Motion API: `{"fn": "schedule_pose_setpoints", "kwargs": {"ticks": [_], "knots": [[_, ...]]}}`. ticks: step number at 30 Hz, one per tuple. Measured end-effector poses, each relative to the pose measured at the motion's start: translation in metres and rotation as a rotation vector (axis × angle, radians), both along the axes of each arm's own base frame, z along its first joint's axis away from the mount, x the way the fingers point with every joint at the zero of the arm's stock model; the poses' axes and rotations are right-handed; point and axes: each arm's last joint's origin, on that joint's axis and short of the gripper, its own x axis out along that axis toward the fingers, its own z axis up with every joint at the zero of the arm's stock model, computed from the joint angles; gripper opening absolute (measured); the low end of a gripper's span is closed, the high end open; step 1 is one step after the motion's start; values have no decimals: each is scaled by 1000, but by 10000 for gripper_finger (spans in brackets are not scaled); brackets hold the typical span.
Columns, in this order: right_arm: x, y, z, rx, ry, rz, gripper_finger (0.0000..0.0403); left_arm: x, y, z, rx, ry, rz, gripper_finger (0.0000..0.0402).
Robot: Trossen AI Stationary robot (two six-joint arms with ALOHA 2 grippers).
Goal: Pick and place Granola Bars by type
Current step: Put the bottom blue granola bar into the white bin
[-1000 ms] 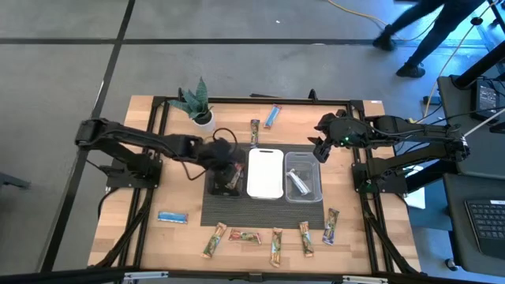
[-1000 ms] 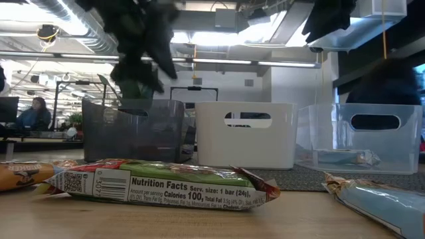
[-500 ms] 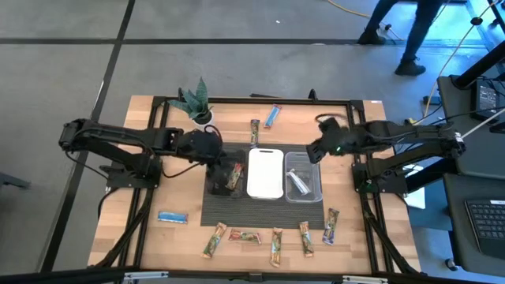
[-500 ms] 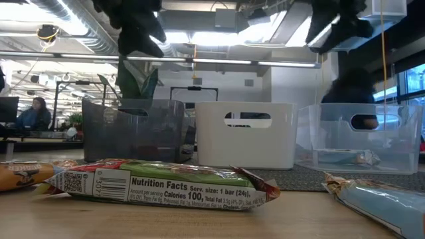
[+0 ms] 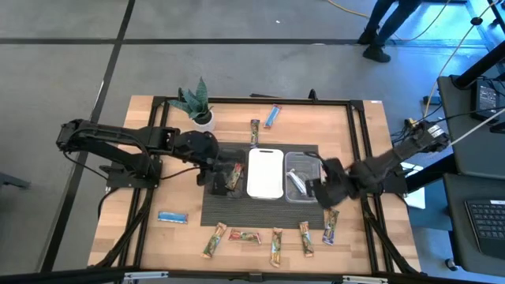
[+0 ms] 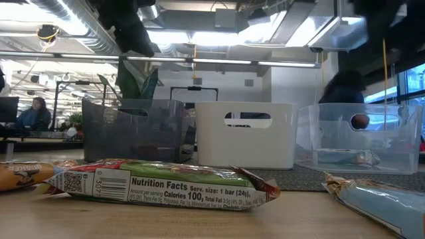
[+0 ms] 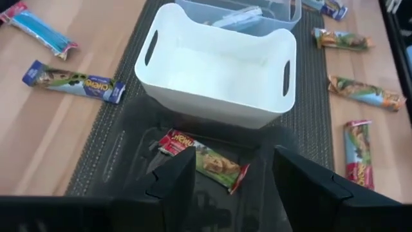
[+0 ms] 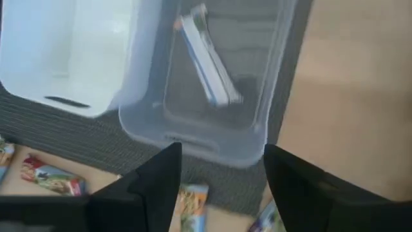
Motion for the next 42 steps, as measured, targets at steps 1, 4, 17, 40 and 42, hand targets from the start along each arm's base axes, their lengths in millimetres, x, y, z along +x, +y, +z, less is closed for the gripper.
{"fn": "schedule_pose_setpoints", "kwargs": {"ticks": [1, 4, 17, 40, 42], "knots": [[-2, 7, -2, 7, 0, -28, 223, 0, 0, 0, 10, -1, -9, 196], [-9, 28, -10, 61, 37, -97, 223, 0, 0, 0, 38, -5, -29, 195], [-11, 81, -65, 79, 308, -163, 223, 1, 0, 1, 57, -12, -46, 195], [1, 101, -143, -75, 534, -197, 223, 1, 0, 1, 0, -12, -2, 194], [1, 102, -149, -89, 558, -155, 223, 1, 0, 1, 0, -12, -2, 195]]}}
